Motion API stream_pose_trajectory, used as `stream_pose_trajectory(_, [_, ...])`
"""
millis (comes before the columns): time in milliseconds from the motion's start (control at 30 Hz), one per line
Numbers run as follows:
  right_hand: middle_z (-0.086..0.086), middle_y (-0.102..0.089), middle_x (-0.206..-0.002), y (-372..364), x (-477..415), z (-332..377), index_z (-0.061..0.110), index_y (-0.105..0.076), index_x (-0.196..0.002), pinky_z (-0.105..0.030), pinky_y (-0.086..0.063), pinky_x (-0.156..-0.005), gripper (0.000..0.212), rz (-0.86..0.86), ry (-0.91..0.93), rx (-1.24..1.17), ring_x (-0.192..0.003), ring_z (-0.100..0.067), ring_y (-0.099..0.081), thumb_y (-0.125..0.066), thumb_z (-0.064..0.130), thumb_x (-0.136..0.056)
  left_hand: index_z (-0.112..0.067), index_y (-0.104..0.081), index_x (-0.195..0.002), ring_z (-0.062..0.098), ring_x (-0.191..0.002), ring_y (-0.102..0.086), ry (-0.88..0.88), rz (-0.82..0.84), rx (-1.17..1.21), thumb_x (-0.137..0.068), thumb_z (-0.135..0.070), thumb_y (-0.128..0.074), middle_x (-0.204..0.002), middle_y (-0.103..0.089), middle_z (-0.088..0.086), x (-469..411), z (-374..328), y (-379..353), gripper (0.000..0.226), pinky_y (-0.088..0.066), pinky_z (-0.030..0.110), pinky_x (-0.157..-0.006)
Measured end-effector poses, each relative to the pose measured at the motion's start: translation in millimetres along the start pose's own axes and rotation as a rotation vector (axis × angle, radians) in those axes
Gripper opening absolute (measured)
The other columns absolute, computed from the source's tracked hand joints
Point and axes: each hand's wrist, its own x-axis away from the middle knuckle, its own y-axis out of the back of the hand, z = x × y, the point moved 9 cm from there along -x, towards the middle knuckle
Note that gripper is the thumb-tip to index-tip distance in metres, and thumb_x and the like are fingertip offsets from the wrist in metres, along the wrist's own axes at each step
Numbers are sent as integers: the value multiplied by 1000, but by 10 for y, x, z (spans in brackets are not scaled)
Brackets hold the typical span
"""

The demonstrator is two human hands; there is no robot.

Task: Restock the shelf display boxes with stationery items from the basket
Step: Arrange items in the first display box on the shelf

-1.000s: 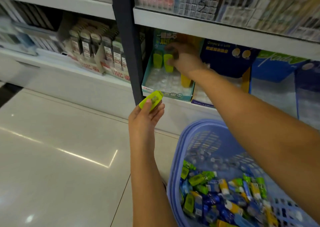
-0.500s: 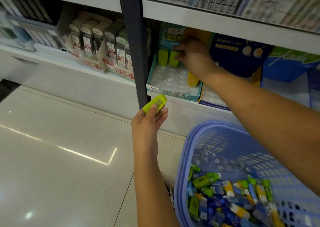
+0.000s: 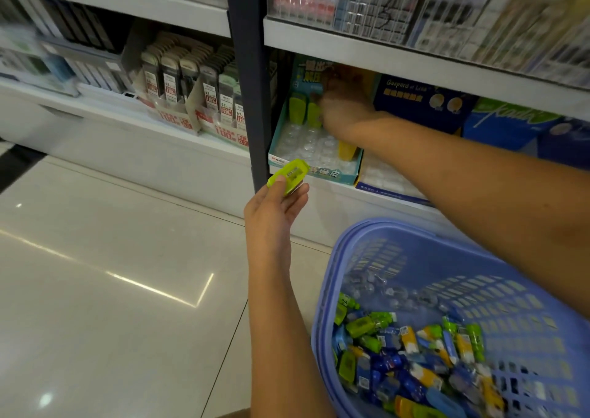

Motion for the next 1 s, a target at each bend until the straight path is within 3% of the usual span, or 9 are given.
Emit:
stream_pose_trajectory(100, [-16, -32, -143, 64, 414, 248, 23, -32, -146, -26, -34, -101, 59, 22, 216, -39, -126, -31, -39, -46, 9, -90, -19, -67, -94, 19, -95, -67, -31, -97, -33, -95, -19, -55, -102, -70, 9, 36, -67, 34, 12, -55, 20, -71])
stream_pose_trajectory(167, [-9, -42, -127, 55, 823, 452, 31, -43, -139, -18, -37, -86, 59, 110, 455, -133, -104, -17, -46, -54, 11, -84, -26, -67, -87, 14, -90, -64, -70, -152, -91, -93, -21, -58, -93, -69, 1, 34, -125, 47, 12, -53, 18, -70])
stream_pose_trajectory(233, [1, -42, -126, -19, 1190, 559, 33, -45, -136, -11, -34, -83, 59, 212, 612, -94, -103, -5, -42, -67, 24, -82, -34, -66, -80, 4, -82, -63, -130, -173, -207, -92, -27, -59, -80, -68, -12, 28, -209, 6, 16, -49, 18, -68])
stream_pose_trajectory(367, [-2, -50, -116, 62, 1254, 587, 18, -54, -119, -29, -47, -80, 44, 54, 720, 62, -100, -16, -53, -70, 35, -81, -26, -65, -66, 0, -55, -50, -251, -89, -479, -92, -34, -57, -55, -58, -11, 15, -322, -263, 29, -43, 25, -60])
stream_pose_trajectory(467, [-7, -58, -106, 132, 978, 483, 15, -51, -119, -33, -46, -70, 39, 14, 620, 15, -89, -21, -58, -60, 36, -88, -24, -69, -92, 9, -79, -59, -374, -53, -636, -97, -39, -47, -85, -67, -3, -44, -447, -425, 27, -52, 31, -75])
stream_pose_trajectory(533, [-11, -62, -107, 146, 723, 329, 15, -44, -131, -26, -40, -69, 43, -24, 465, -126, -89, -22, -59, -57, 27, -92, -21, -61, -123, 10, -102, -58, -467, -16, -793, -98, -37, -45, -118, -64, 1, -124, -506, -506, 34, -46, 17, -83])
stream_pose_trajectory(667, [-13, -48, -135, 68, 267, 224, 23, -45, -138, -25, -39, -90, 43, -104, 257, -282, -120, -28, -50, -51, 16, -95, -10, -41, -143, 17, -142, -26, -514, 121, -1197, -97, -22, -49, -151, -37, 5, -238, -210, -655, 48, -22, 19, -108])
stream_pose_trajectory(767, [-15, -52, -131, -56, 85, 283, 22, -51, -133, -27, -40, -92, 41, -124, 219, -222, -119, -29, -50, -56, 17, -92, -11, -35, -145, 17, -146, -11, -474, 128, -1290, -96, -19, -51, -154, -29, 4, -250, 14, -613, 52, -13, 24, -115])
stream_pose_trajectory(1000, [-11, -67, -111, -25, 41, 351, 15, -62, -113, -31, -47, -81, 27, -221, 257, -100, -103, -30, -61, -60, 23, -87, -12, -49, -135, 16, -144, -19, -518, 114, -1274, -93, -17, -54, -144, -42, 2, -314, -32, -597, 43, -20, 23, -112])
